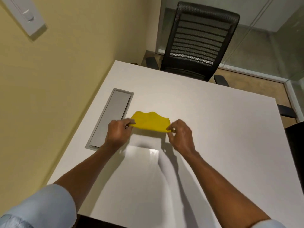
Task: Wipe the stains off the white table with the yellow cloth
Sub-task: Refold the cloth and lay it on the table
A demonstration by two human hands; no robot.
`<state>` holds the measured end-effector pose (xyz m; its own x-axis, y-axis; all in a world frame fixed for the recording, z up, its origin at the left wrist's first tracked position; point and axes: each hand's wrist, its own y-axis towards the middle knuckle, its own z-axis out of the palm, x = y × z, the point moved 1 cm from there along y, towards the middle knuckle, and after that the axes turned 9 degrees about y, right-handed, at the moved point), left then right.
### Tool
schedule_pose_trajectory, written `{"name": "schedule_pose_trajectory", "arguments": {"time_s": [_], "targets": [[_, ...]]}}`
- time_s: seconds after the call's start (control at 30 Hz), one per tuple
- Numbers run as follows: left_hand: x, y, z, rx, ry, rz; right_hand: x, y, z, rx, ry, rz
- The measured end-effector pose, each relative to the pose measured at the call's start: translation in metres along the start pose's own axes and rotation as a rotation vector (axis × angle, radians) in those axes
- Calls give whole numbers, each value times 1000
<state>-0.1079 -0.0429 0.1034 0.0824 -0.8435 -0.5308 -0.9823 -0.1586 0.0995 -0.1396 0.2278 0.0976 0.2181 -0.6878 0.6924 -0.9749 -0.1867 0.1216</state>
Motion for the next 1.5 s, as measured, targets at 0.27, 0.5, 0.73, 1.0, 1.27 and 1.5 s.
{"name": "schedule_pose_trajectory", "arguments": {"time_s": [0.27, 0.5, 0.73, 1.0, 1.27, 1.5], "targets": [[69, -76, 69, 274, 302, 132, -31, -84, 68, 363, -312, 25], [71, -84, 71, 306, 511, 238, -40, -94, 74, 372, -292, 133], [72, -57, 96, 639, 525, 318, -44, -81, 100, 485, -235, 15], [105, -34, 95, 757, 683, 366, -37, -59, 143, 599, -336, 77], [118, -28, 94, 744, 657, 400, -27, -60, 148, 582, -340, 127], [111, -25, 95, 731, 701, 399, -22, -59, 123, 610, -293, 160]]}}
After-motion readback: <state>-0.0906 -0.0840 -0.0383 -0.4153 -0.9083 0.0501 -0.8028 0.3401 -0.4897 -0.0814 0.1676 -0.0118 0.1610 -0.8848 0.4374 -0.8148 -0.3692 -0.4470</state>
